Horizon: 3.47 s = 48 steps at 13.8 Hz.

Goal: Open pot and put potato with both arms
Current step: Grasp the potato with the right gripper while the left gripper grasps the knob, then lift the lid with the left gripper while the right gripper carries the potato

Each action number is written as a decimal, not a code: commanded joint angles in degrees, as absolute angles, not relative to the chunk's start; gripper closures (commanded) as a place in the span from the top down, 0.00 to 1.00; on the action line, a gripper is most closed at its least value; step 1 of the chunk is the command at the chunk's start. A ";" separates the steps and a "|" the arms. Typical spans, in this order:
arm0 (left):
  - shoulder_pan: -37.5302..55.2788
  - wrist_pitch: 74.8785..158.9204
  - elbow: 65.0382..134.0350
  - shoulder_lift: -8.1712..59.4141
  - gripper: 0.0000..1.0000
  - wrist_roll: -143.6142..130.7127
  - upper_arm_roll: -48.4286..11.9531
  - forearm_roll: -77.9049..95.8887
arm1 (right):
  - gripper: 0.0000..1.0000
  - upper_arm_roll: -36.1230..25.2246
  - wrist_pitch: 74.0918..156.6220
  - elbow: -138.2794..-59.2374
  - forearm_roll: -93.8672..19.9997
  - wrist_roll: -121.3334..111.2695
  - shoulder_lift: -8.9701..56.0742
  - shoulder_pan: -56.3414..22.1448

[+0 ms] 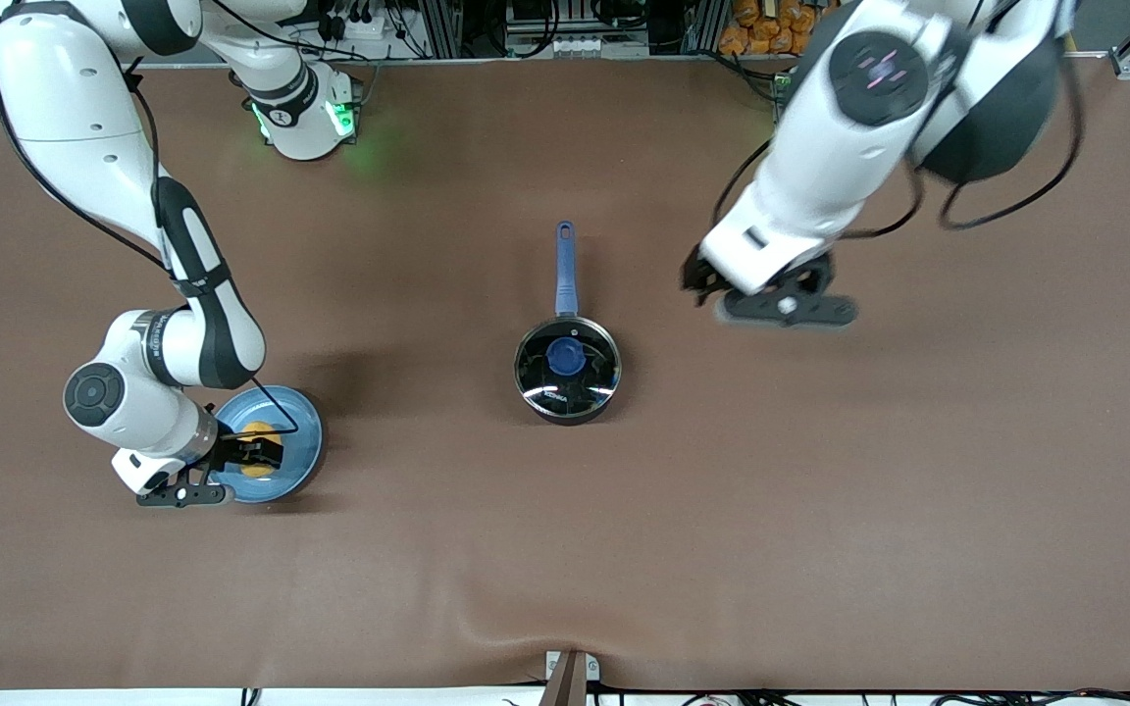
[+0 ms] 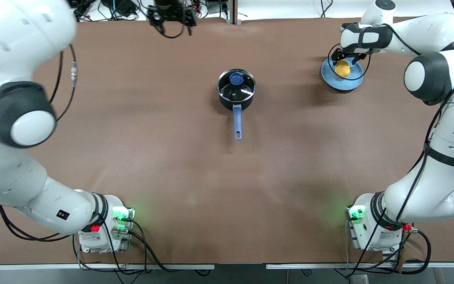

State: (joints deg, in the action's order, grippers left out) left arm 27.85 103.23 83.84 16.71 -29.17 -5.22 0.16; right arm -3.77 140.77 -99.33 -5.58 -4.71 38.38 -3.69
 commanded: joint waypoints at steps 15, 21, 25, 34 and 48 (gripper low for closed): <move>47.63 125.86 78.66 38.58 1.00 -45.26 3.87 0.62 | 0.16 -2.29 136.85 -96.86 -11.87 -4.75 37.36 -3.34; 47.81 127.88 78.84 40.43 1.00 -45.44 3.78 0.62 | 0.03 -0.71 135.09 -94.13 -12.74 -4.57 37.18 -3.43; 47.90 129.20 79.01 41.75 1.00 -45.35 3.69 0.79 | 0.00 0.61 133.60 -93.61 -12.74 -2.99 35.95 -3.69; 48.43 130.25 79.37 42.63 0.74 -44.92 3.69 0.88 | 0.00 1.76 128.43 -90.37 -12.74 9.56 34.28 -9.93; 45.09 112.79 75.76 35.17 0.13 -37.20 5.27 4.66 | 0.00 9.66 125.42 -88.24 -12.74 24.69 33.22 -12.57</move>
